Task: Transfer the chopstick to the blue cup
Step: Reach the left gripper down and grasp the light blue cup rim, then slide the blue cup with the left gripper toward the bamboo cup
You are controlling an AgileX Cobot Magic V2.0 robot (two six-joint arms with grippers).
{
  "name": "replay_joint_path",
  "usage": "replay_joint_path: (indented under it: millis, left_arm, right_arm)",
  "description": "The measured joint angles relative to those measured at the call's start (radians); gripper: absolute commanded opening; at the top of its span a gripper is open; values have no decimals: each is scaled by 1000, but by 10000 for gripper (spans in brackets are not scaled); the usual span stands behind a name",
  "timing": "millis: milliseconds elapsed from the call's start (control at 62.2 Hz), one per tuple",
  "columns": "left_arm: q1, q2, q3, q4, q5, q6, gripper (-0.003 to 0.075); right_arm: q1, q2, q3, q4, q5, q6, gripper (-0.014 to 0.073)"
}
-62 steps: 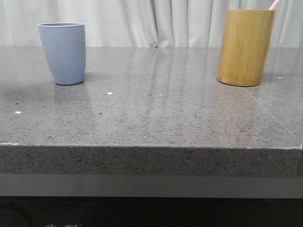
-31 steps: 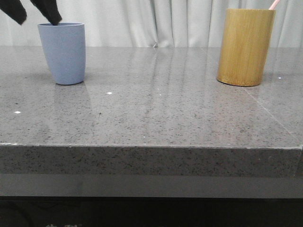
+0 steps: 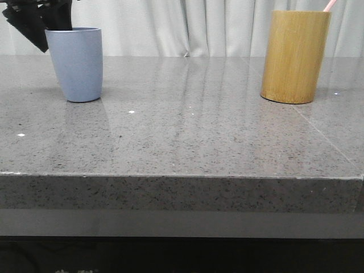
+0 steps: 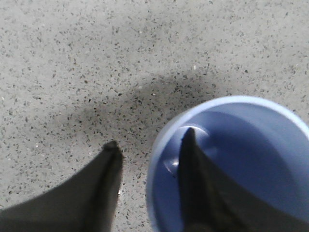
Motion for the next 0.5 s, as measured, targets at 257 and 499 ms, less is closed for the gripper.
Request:
replay_joint_path:
  millis: [257,499]
  left_arm:
    - [-9,0,-7,-5,7,0,-19]
    - [-79,12,-108,1,37,0,-19]
  right_arm:
    - [0,0,0,-26,1,0,590]
    - [-2,0,0,-38,3,7,590]
